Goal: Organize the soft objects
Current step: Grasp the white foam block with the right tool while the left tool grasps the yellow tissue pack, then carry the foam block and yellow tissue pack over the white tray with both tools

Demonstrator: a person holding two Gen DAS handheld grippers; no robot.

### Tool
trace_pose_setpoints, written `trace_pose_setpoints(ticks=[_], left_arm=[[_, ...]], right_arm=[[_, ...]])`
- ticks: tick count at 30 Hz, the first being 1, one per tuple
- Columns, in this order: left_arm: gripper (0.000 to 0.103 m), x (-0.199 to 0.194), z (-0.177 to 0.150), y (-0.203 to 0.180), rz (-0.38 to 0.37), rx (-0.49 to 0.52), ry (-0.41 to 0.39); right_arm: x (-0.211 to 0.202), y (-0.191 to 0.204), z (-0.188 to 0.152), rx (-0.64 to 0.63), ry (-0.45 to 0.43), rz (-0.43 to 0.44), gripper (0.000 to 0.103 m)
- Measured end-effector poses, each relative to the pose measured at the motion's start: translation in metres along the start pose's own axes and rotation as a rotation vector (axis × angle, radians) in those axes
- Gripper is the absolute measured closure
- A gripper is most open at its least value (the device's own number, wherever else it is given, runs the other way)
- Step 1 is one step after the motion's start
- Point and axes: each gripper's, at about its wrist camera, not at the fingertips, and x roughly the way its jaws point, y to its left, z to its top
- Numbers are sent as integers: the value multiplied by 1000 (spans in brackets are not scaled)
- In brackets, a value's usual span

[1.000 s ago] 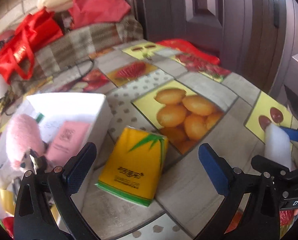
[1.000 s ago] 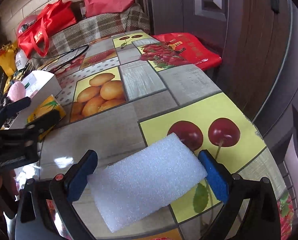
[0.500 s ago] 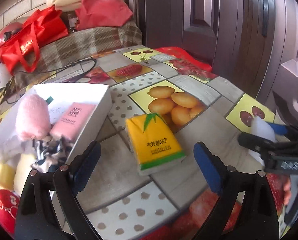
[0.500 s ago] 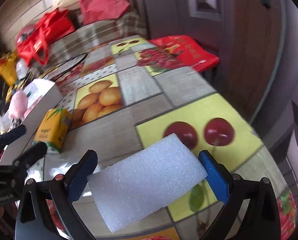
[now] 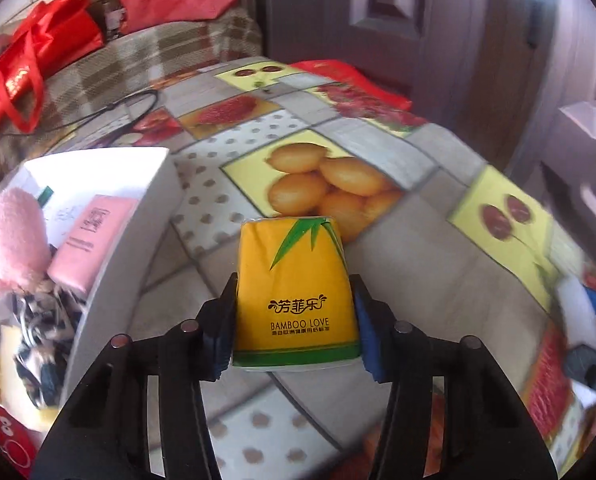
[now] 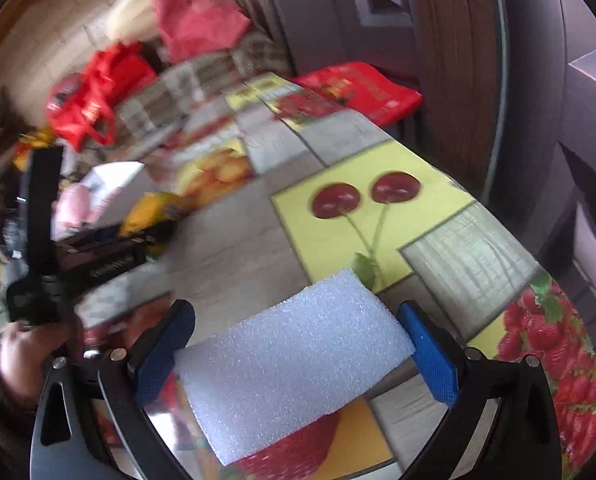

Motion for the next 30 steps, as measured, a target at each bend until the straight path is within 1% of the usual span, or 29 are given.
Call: trace_pose_setpoints(ticks=[2,6,8,9,10,13,16,18,20,22,24,25,26,30], left_arm=[[53,-10,-10,-7,-31,15,-3],[53,-36,-34,-10,-114,-4,-16],[53,-48,-46,-11,-147,-11,-24],[53,-56,-52,-12,-151,-7,-43],[53,-64,-56,-13,-150,1,-63],[53,-80,-66,-13,-156,12,-108],[53,-82,-68,-7,-177,-5,-114],[53,-82,-67,0,-191,-37,-112],[53,-83,-68,9,-200,-71,-114],[53,-85,-71,15,-197,-92,-118],[53,-88,-73,20,-185,-114,-130],[53,-90,-74,21,-179,-122,-137],[53,-91,-75,22,-173,-127,-143],[53,-98,-77,18,-146,-109,-173]], right_arm=[[-1,1,0,-3,-4,30,1],[-16,0,-3,-10,-56,30,0],[-23,-2,-7,-12,-67,8,0],[-27,-5,-10,-7,-64,-7,0],[-30,-6,-12,-3,-56,-10,0],[-39,-5,-25,0,10,6,0],[-34,9,-35,-26,100,54,0],[-23,19,-36,-50,128,58,0],[-8,29,-32,-77,141,37,0],[7,40,-24,-126,129,6,0],[24,51,-14,-168,154,-38,0],[28,54,-10,-180,156,-43,0],[32,59,-6,-194,160,-49,0],[51,73,-6,-282,190,-152,1]])
